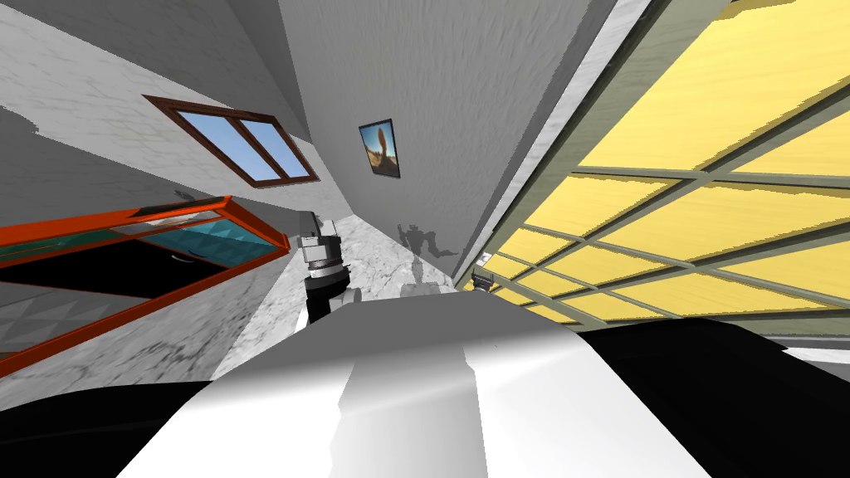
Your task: Pull the door open
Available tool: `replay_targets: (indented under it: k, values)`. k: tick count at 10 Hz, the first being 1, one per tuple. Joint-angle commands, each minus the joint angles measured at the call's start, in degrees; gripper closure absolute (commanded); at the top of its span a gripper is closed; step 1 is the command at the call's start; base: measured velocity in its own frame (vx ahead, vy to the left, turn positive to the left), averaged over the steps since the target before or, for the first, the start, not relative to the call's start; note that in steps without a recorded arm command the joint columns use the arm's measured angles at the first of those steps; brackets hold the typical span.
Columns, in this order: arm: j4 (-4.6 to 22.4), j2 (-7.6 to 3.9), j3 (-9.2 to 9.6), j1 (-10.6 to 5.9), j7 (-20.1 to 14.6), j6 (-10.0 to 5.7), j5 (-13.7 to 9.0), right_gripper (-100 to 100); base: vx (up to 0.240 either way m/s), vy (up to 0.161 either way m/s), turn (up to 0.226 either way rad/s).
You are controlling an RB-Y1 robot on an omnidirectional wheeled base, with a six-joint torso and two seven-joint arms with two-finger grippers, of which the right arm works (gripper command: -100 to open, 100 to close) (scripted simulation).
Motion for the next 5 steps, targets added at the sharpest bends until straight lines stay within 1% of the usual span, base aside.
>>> replay_targets:
  k: [1,3,5]
  values:
    - [-0.4,0.25,0.15,0.40,-2.4,-0.44,-0.4,-100,-0.037,0.002,0.043]
    - [-1.0,0.63,0.36,0.94,-5.5,-1.07,-1.0,-100,-0.055,-0.003,0.074]
    - [-1.5,0.91,0.52,1.36,-7.6,-1.56,-1.4,-100,-0.045,-0.007,0.048]
